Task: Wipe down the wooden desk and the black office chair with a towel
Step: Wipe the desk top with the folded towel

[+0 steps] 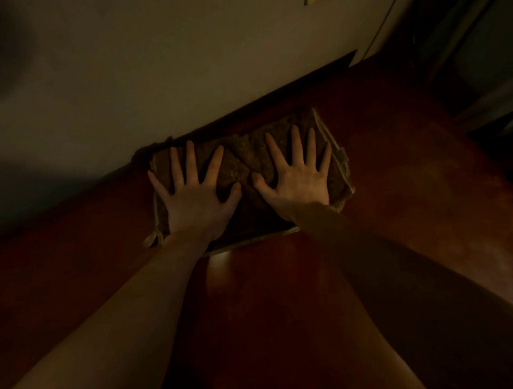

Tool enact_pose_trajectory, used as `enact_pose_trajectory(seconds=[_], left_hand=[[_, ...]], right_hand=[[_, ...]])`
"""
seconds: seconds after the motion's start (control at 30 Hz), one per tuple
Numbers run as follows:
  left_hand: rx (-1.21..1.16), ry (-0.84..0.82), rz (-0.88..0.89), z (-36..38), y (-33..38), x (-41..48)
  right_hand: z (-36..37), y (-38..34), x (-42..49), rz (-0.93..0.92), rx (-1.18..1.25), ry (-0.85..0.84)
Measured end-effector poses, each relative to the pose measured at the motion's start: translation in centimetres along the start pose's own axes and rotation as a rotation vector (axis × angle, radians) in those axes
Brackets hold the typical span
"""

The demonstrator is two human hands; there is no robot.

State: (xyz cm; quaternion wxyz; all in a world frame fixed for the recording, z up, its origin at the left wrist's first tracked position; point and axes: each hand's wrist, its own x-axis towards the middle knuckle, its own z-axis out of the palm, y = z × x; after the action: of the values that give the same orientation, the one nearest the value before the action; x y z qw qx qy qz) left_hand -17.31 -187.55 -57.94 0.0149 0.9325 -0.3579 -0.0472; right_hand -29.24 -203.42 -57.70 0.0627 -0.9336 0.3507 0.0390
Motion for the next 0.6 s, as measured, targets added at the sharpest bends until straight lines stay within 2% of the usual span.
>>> enact_pose_trajectory(seconds=[0.3,0.6], left_hand=[[-0.021,0.0,-0.041,-0.3,0.0,3.4],[-0.003,0.029,0.025,-0.2,-0.2,2.7]], right_hand=[[-0.8,-0.4,4.6,-0.024,-0.021,-0.016],[-0.6,-0.4,2.4,0.028,0.038,0.036]])
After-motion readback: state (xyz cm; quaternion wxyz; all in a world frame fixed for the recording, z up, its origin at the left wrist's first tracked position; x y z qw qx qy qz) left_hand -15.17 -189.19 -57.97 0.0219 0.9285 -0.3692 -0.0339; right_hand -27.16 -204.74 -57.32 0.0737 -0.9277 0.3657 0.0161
